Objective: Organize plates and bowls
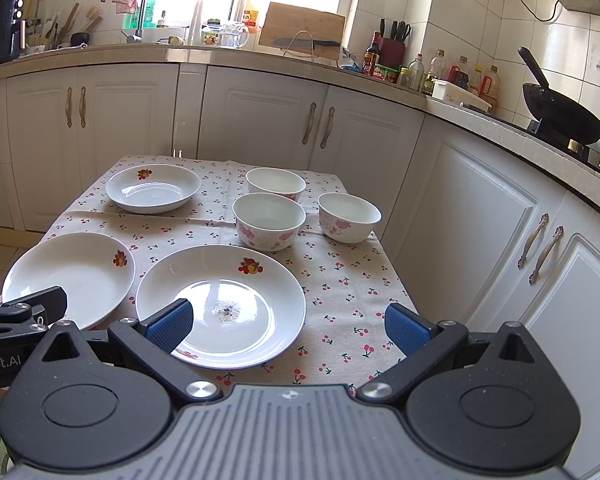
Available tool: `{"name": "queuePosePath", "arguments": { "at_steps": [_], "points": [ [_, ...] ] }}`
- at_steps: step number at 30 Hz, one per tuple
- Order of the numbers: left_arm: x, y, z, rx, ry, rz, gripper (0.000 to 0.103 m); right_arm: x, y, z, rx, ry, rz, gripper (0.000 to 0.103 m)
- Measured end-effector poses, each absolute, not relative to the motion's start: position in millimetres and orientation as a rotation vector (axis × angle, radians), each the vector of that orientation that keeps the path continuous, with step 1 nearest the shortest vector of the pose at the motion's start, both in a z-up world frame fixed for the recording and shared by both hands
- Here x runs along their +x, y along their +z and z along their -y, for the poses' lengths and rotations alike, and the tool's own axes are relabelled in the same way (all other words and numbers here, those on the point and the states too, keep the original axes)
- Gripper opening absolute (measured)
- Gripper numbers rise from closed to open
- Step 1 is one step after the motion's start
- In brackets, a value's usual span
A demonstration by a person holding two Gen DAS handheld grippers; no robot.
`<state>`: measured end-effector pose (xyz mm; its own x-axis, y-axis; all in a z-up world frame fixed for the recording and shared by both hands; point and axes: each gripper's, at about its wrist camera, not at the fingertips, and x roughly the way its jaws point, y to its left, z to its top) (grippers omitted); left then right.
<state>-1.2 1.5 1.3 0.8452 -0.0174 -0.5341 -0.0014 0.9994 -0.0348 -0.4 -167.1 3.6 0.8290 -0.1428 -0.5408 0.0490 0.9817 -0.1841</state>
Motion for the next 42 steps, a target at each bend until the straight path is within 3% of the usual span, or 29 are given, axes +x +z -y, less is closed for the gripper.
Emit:
{"name": "queuePosePath", "arguments": {
  "at_steps": [31,42],
  "points": [
    [11,2,-10,-0.041,-0.045,-0.554,0.102,11,5,170,-0.152,-0.038,-0.573,0.103],
    [29,-25,-38,0.044,-0.080,-0.570,0.102,33,7,172,-0.167,0.148,-0.501,0.103]
  ]
}}
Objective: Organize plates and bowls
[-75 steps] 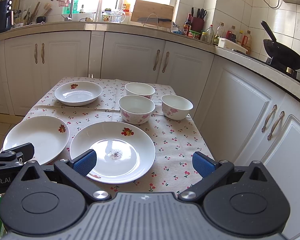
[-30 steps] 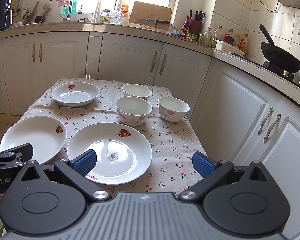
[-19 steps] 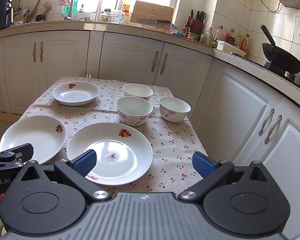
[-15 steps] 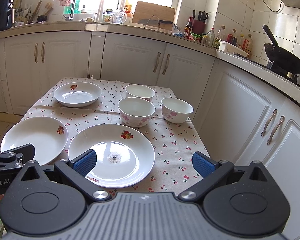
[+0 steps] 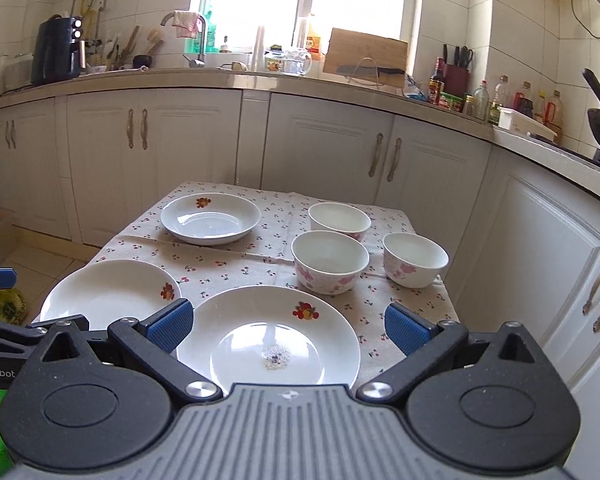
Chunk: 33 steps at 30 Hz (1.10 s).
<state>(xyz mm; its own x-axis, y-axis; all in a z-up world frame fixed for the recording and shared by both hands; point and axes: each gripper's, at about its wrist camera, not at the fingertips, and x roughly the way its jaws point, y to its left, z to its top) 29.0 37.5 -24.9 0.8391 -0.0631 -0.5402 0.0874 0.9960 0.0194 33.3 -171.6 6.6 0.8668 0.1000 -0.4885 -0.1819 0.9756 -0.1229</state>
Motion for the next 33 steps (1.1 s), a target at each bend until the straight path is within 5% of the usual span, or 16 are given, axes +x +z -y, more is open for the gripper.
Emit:
{"name": "queuePosePath", "arguments": {
  "at_steps": [15,33],
  "points": [
    [56,-95,-75,0.038,-0.148,-0.814,0.102,81,-12,155,-0.232,0.320,-0.581,0.103],
    [81,-104,-88,0.061,-0.226,-0.817,0.103,144,-27,118,-0.199,0.478,-0.694,0.103]
  ]
}}
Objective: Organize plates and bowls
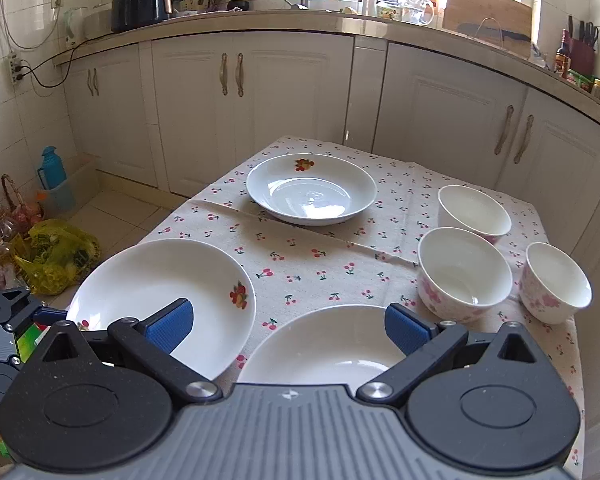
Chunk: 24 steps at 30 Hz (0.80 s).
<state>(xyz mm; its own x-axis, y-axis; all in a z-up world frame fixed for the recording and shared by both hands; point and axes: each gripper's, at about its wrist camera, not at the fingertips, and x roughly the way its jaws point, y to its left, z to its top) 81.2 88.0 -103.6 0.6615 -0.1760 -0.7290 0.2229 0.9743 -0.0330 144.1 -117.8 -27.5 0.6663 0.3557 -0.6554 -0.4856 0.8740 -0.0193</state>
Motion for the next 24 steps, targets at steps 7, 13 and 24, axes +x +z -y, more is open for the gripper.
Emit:
{"name": "queuePosePath", "arguments": {
  "at_steps": [7,13,24],
  "points": [
    [73,-108,-93,0.058,-0.232,-0.758,0.103,170,-39,101,-0.141,0.621,-0.753,0.103],
    [72,-108,-94,0.068,-0.253,-0.752,0.103,190,-51,87,-0.141,0.683,-0.816,0.103],
    [72,-105,-91,0.108,-0.281,-0.754,0.102,203,-68,60,-0.248,0.780,-0.854,0.098]
  ]
}}
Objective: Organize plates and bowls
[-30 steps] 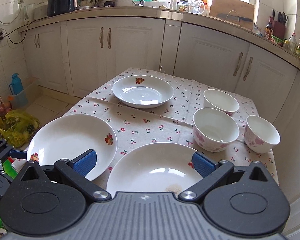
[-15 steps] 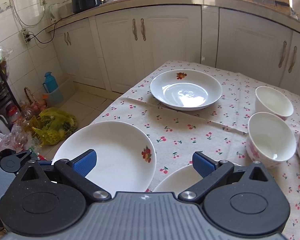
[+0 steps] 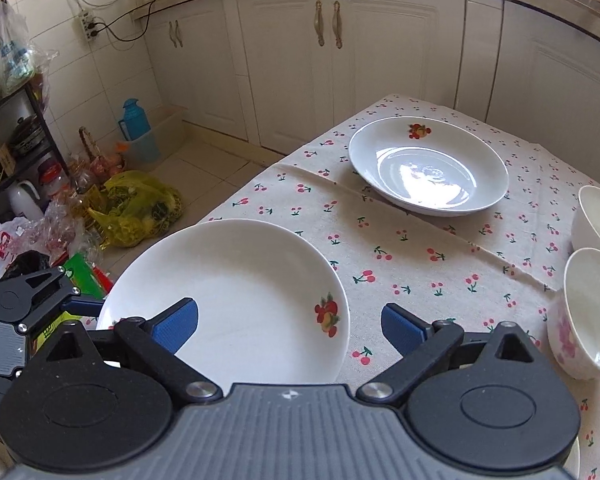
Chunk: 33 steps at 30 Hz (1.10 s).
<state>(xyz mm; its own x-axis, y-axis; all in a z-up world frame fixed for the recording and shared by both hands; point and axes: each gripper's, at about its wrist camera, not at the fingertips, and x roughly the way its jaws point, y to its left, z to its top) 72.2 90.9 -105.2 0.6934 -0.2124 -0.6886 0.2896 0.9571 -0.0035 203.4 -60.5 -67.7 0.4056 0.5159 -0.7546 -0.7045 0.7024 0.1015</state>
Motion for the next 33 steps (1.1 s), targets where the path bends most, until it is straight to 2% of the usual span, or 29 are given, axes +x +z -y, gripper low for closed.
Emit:
{"name": "queuePosePath", "arguments": {
  "at_steps": [2,6,9,14,33],
  "points": [
    [72,-104,-91,0.114,-0.288,-0.752,0.102,209,-73,56,-0.266,0.791,-0.871,0.090],
    [71,-102,-93,0.115,-0.289,-0.743,0.102,223,-82,51,-0.262,0.812,-0.918,0.083],
    [70,-101,-96,0.116,-0.286,-0.735,0.102,230,-86,49,-0.257,0.829,-0.945,0.073],
    [70,-101,-96,0.131,-0.299,-0.735,0.102,241,-91,48,-0.243,0.859,-0.984,0.066],
    [94,-93,-92,0.207,-0.349,-0.727,0.102,269,-92,52,-0.206,0.895,-1.031,0.065]
  ]
}}
